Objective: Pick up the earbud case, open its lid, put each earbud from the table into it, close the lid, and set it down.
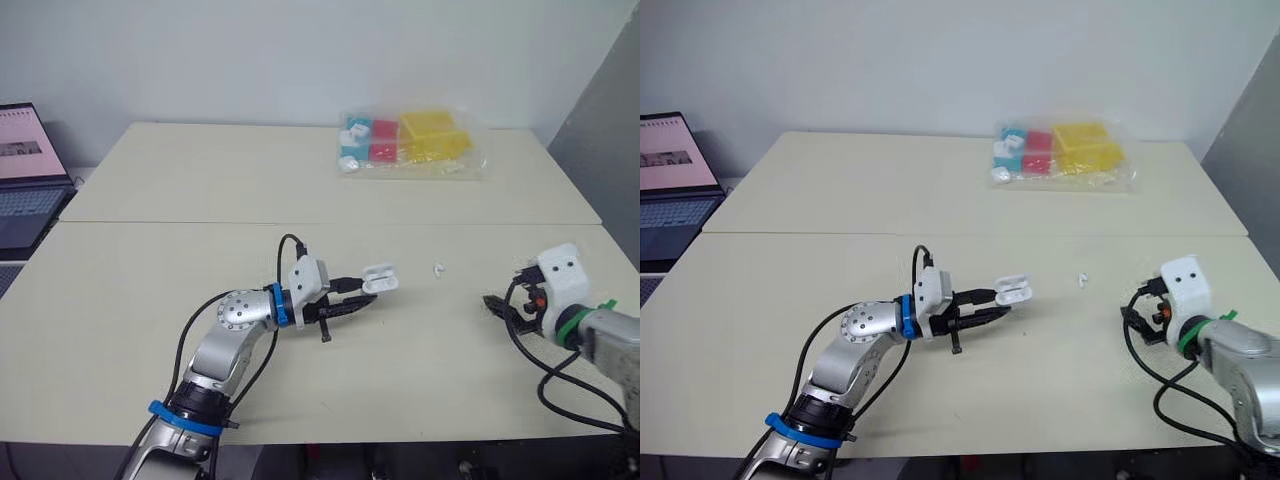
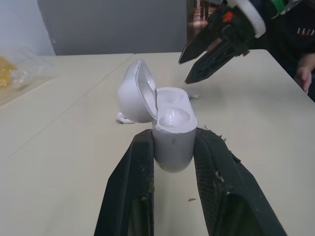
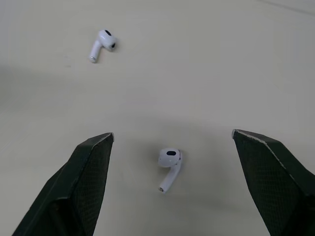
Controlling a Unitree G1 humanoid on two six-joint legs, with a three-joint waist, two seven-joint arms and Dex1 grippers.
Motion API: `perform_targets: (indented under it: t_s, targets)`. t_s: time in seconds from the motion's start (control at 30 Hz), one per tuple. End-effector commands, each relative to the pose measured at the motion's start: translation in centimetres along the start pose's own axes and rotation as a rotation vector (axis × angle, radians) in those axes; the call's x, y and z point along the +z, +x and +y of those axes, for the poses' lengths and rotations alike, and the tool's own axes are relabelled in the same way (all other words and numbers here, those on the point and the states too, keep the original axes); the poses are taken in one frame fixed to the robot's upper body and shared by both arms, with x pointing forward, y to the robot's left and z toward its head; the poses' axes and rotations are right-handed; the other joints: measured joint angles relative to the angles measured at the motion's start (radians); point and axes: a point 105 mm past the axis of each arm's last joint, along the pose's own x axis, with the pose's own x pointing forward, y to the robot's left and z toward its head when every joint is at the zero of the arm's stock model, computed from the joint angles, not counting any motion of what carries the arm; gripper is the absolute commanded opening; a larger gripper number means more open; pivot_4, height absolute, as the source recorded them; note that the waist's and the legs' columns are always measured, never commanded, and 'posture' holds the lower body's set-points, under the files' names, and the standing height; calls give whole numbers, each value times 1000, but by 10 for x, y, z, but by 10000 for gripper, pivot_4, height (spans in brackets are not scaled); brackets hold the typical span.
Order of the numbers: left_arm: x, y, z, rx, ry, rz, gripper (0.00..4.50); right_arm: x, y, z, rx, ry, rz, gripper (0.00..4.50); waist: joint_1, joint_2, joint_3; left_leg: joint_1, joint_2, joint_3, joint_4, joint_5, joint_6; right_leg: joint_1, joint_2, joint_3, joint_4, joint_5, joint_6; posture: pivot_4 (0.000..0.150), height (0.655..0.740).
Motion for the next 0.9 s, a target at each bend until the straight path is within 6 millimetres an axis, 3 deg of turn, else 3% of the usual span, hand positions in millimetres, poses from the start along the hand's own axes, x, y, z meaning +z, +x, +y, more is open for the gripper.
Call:
perform_targets:
  t_s: [0.03,0.43,0.7,0.8,0.9]
  targets:
    - [10,4,-1,-21,50,-30,7783,9,0,-7,-45,-8,-42,40169,0,0,0,0,0,0,0,0,0,0,0,0,0,0,0,1500,7359]
    - [11,4,3,-15,54,-25,7783,-21,17,-8,-46,36,17,40169,0,0,0,0,0,0,0,0,0,0,0,0,0,0,0,1500,7359]
    - [14,4,4,-21,61,-22,7783,-26,18,-4,-36,57,17,40169,-1,0,0,1,1,0,0,0,0,0,0,0,0,0,0,1500,7359]
    - [14,4,4,-22,65,-18,7783,-27,19,-3,-40,45,28,34385,-1,0,0,1,1,0,0,0,0,0,0,0,0,0,0,1500,7359]
    - [13,2,4,-24,66,-10,7783,-28,19,-1,-28,58,39,24734,0,0,0,0,0,0,0,0,0,0,0,0,0,0,0,1500,7359]
